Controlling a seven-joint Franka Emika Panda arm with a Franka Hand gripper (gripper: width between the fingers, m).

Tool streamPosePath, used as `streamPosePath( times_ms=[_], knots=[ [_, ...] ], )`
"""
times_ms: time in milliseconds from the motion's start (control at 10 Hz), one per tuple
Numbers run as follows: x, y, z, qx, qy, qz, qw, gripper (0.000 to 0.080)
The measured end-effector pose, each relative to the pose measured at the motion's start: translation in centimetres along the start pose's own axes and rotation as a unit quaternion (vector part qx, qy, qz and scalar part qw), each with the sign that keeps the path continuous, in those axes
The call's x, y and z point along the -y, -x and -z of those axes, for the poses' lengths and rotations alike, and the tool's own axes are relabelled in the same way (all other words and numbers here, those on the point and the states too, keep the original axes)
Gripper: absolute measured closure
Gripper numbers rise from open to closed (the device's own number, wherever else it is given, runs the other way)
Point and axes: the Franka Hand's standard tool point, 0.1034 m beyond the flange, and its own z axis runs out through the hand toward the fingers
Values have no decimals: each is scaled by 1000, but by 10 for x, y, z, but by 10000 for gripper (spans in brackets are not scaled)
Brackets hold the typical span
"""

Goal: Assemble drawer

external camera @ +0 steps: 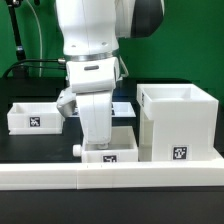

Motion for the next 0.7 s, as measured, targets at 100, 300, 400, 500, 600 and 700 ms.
streamPosePath(
  times_ms=[100, 300, 400, 500, 600, 700],
  knots=[
    [1, -2, -1, 0, -1, -7, 1000, 757],
    [2, 0, -1, 0, -2, -9, 1000, 757],
    [2, 0, -1, 0, -2, -8, 1000, 757],
    [2, -4, -1, 0, 3, -4, 1000, 757],
    [2, -11, -1, 1, 3, 7, 1000, 757],
    [3, -16, -2, 3, 3, 17, 1000, 757]
  ],
)
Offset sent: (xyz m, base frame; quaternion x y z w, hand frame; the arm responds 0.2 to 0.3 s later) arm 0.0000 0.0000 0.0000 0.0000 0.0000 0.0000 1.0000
